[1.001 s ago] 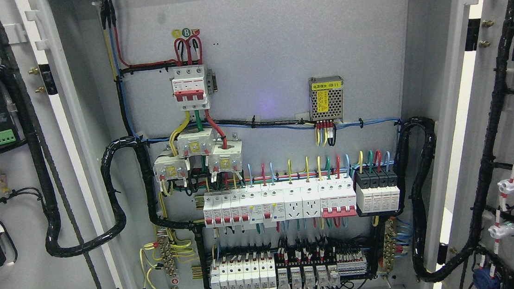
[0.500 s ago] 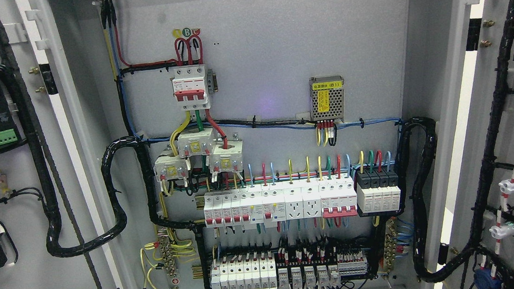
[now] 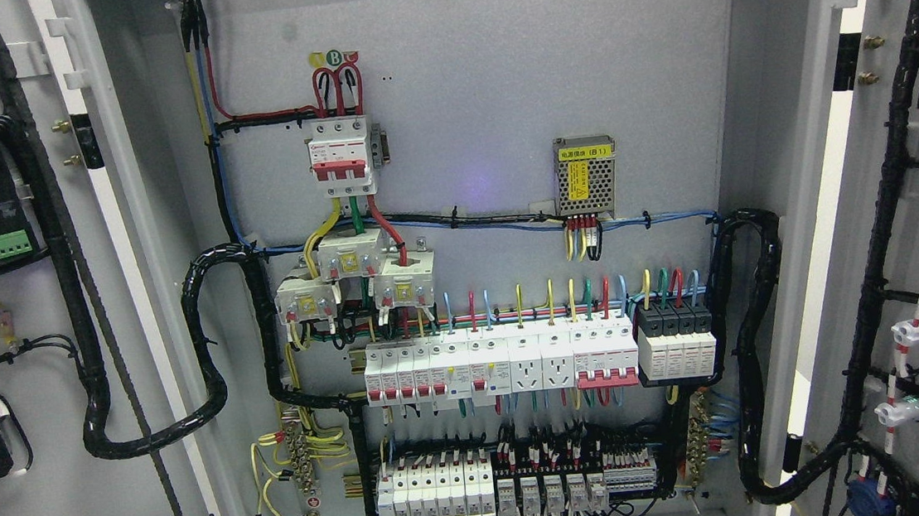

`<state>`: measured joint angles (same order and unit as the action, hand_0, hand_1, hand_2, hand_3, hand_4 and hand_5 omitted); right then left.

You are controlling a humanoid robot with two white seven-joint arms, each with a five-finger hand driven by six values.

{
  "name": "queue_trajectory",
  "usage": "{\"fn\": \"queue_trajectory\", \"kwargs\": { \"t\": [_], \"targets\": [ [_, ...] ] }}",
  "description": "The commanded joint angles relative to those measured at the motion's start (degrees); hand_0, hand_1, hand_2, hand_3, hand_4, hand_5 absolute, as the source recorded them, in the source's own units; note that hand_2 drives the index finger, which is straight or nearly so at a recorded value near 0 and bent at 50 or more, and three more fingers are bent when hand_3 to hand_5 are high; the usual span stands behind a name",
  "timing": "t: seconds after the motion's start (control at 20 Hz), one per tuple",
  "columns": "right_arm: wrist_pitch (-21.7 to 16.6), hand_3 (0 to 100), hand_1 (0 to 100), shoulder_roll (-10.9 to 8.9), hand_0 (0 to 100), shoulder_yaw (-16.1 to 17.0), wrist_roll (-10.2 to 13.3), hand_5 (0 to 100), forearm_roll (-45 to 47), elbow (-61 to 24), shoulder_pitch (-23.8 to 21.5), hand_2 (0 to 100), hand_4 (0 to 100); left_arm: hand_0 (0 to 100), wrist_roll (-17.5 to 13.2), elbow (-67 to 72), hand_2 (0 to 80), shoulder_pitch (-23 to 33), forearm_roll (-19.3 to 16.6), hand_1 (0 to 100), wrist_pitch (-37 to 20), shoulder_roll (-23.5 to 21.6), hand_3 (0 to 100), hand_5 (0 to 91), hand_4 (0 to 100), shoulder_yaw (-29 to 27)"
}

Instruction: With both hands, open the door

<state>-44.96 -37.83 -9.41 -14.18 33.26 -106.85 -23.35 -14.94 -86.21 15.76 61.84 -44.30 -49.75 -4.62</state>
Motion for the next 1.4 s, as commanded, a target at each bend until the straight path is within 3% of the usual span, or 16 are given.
{"fn": "queue_trajectory", "kwargs": {
  "t": [0.0,0.15,0.35,0.45,0.7,0.9,1.05,1.35],
  "targets": [
    [-26.24,0,0,1.18,0,-9.21,0.03,0,-2.32,3.93,-0.12,0,0,0,0.09,-10.73,0.0,2.34,-8.56,0,-3.25,1.57,0,0.0,3,6.01],
    [-26.24,0,0,3.28,0,-13.26,0.11,0,-3.28,7.52,-0.21,0,0,0,0.09,-10.73,0.0,3.57,-16.38,0,-3.25,6.4,0,0.0,3,9.79],
    [-26.24,0,0,8.03,0,-15.55,0.12,0,-6.54,14.38,-0.56,0,0,0,0.09,-10.29,0.0,6.29,-27.18,0,-2.46,13.69,0,0.0,3,12.51],
    [-26.24,0,0,8.83,0,-17.3,0.29,0,-6.63,17.63,-0.56,0,0,0,0.09,-9.77,0.0,7.26,-33.25,0,-2.45,17.3,0,0.0,3,15.5],
    [-25.88,0,0,15.59,0,-18.45,0.55,0,-6.54,30.98,-0.38,0,0,0,0.0,-4.33,0.0,13.14,-45.47,0,-2.54,26.0,0,0.0,3,19.46],
    [-25.71,0,0,17.79,0,-18.28,0.82,0,-6.19,38.37,-0.47,0,0,0,0.0,4.27,0.0,15.35,-49.7,0,-2.54,30.57,0,0.0,3,22.28],
    [-25.71,0,0,19.28,0,-17.75,0.82,0,-5.93,43.64,-0.56,0,0,0,0.0,13.49,0.0,15.27,-49.98,0,-3.07,33.82,0,0.0,3,22.55],
    [-25.8,0,0,19.55,0,-16.96,0.73,0,-5.75,47.87,-5.21,0,0,0,-0.09,32.22,0.0,12.19,-49.89,0,-2.63,39.28,0,0.0,3,22.55]
  ]
}}
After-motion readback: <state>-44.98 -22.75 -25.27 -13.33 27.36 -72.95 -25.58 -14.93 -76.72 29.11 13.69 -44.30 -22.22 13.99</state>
